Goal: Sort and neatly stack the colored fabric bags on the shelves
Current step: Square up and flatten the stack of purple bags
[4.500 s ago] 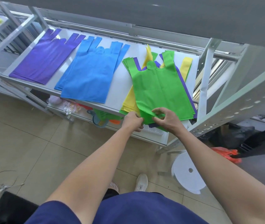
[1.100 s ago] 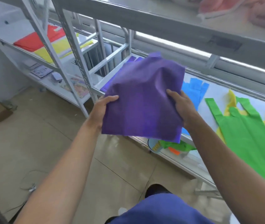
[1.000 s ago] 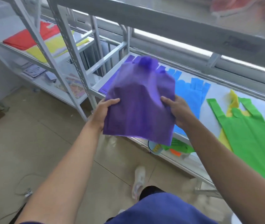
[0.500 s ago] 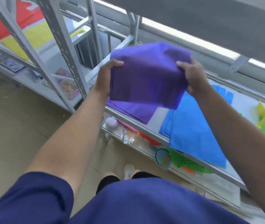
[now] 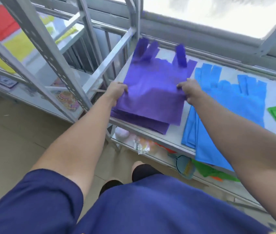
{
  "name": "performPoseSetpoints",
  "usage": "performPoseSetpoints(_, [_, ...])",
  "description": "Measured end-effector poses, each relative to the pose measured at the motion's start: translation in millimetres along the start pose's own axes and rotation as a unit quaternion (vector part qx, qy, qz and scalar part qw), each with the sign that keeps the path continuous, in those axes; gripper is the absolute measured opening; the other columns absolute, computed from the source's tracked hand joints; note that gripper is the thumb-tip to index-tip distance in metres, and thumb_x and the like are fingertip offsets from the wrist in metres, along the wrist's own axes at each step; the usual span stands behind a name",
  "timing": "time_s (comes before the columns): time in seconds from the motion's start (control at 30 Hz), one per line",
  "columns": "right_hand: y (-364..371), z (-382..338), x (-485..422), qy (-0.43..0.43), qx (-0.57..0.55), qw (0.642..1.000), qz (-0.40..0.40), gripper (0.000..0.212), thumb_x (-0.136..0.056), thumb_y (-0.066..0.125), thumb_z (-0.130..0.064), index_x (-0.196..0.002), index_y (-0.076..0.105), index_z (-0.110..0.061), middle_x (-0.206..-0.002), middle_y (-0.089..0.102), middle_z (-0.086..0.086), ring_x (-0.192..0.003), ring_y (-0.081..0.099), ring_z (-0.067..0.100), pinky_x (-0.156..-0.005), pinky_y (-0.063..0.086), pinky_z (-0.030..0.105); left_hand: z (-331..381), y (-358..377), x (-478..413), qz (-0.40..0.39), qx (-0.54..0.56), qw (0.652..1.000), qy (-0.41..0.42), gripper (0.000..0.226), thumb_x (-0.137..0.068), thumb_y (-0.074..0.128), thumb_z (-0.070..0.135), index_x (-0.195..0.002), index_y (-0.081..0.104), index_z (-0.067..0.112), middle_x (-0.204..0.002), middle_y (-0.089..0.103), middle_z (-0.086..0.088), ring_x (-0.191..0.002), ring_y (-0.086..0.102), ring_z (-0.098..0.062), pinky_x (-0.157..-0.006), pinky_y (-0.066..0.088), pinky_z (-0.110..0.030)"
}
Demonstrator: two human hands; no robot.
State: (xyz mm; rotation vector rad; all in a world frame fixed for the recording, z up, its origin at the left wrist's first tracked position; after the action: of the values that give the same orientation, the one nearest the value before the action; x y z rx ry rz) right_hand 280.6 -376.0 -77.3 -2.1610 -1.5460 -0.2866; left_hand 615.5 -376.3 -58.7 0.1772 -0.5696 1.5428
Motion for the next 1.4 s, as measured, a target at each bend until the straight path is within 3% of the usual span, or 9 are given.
performPoseSetpoints(0.17, [13.0,8.2,11.9,-0.018,0.042,0.999,0.003,0.024,-0.079,0.059,-0.003,-0.1,0.067,-0.011,-0.09,0.067,0.007,-0.074,0.061,0.023,-0.064,0.047,0.033,-13.4,-2.7,1.8,0.051,-0.021,0.998,0.013,0.031,-0.082,0.054,0.003,-0.108,0.064,0.016,-0.079,0.061,0.003,-0.065,0.053,-0.013,-0.053,0.041,-0.023])
performPoseSetpoints(0.3, [14.0,1.3,5.6,-0.065,0.113,0.992,0.002,0.028,-0.092,0.052,-0.012,-0.118,0.063,-0.013,-0.093,0.061,0.002,-0.075,0.054,0.02,-0.06,0.039,0.027,-14.7,-1.5,5.2,0.078,-0.015,0.996,0.042,0.037,-0.083,0.052,0.004,-0.113,0.063,0.022,-0.078,0.06,0.006,-0.064,0.052,-0.01,-0.046,0.039,-0.013])
performPoseSetpoints(0.43, [15.1,-3.2,13.8,-0.046,0.1,0.994,-0.005,0.021,-0.096,0.052,-0.007,-0.107,0.064,-0.019,-0.09,0.065,0.002,-0.068,0.058,0.017,-0.056,0.044,0.024,-20.6,-6.7,4.9,0.083,-0.029,0.995,0.048,0.043,-0.083,0.054,0.009,-0.124,0.054,0.022,-0.084,0.063,0.002,-0.075,0.057,-0.019,-0.063,0.044,-0.027])
performPoseSetpoints(0.53, [13.1,-4.3,18.5,-0.027,0.097,0.995,0.0,0.023,-0.088,0.055,-0.007,-0.105,0.066,-0.018,-0.101,0.072,0.011,-0.076,0.063,0.023,-0.063,0.048,0.03,-13.7,-13.3,5.3,0.076,-0.062,0.993,0.065,0.061,-0.085,0.057,0.011,-0.143,0.043,0.023,-0.106,0.065,0.001,-0.088,0.062,-0.018,-0.071,0.046,-0.027])
performPoseSetpoints(0.73, [2.8,-12.2,77.8,0.005,0.16,0.987,-0.002,0.057,-0.09,0.063,-0.014,-0.145,0.048,-0.01,-0.116,0.062,0.009,-0.09,0.059,0.024,-0.083,0.059,0.045,4.7,-15.5,34.3,0.036,-0.146,0.982,0.111,0.073,-0.087,0.064,0.012,-0.155,0.037,0.011,-0.152,0.048,-0.009,-0.139,0.048,-0.023,-0.106,0.039,-0.027])
performPoseSetpoints(0.9, [-4.5,4.7,174.8,0.13,0.105,0.982,-0.087,0.066,-0.101,0.059,-0.016,-0.157,0.025,-0.012,-0.119,0.061,0.019,-0.093,0.069,0.031,-0.088,0.059,0.052,12.3,8.6,79.9,-0.045,-0.239,0.955,0.171,0.078,-0.089,0.065,0.012,-0.159,0.031,0.009,-0.16,0.038,-0.011,-0.149,0.035,-0.025,-0.12,0.03,-0.034])
performPoseSetpoints(1.0, [-24.5,22.1,223.7,0.134,0.073,0.987,-0.046,0.072,-0.101,0.06,-0.02,-0.161,0.02,-0.021,-0.132,0.058,0.019,-0.103,0.072,0.031,-0.087,0.061,0.05,7.2,30.7,116.4,-0.086,-0.254,0.94,0.212,0.078,-0.089,0.065,0.009,-0.159,0.03,0.006,-0.163,0.033,-0.012,-0.153,0.029,-0.025,-0.123,0.024,-0.034])
performPoseSetpoints(1.13, [-61.5,42.9,274.6,0.067,0.16,0.984,0.045,0.066,-0.096,0.062,-0.02,-0.156,0.033,-0.021,-0.123,0.065,0.014,-0.096,0.069,0.025,-0.084,0.057,0.04,-2.3,67.0,171.5,-0.122,-0.284,0.91,0.277,0.079,-0.087,0.066,0.008,-0.158,0.031,0.007,-0.168,0.023,-0.014,-0.158,0.016,-0.025,-0.125,0.018,-0.033])
performPoseSetpoints(1.4, [-211.9,81.2,355.8,0.005,0.148,0.97,0.191,0.058,-0.095,0.064,-0.019,-0.15,0.045,-0.019,-0.132,0.06,0.008,-0.109,0.066,0.033,-0.1,0.052,0.051,-6.2,202.4,293.9,-0.228,-0.311,0.851,0.356,0.084,-0.084,0.065,0.009,-0.16,0.028,0.012,-0.171,0.016,-0.01,-0.159,0.013,-0.021,-0.127,0.014,-0.032])
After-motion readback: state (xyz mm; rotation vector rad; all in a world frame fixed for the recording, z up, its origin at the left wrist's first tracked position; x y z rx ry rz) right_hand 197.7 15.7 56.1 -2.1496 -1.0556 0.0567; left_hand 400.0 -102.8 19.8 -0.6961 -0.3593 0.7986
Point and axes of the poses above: each hand's wrist, its own x-axis away from the middle knuckle, its own y-axis out of the palm, z = x × y, the point moved 7 cm from there along -x, towards the middle knuckle
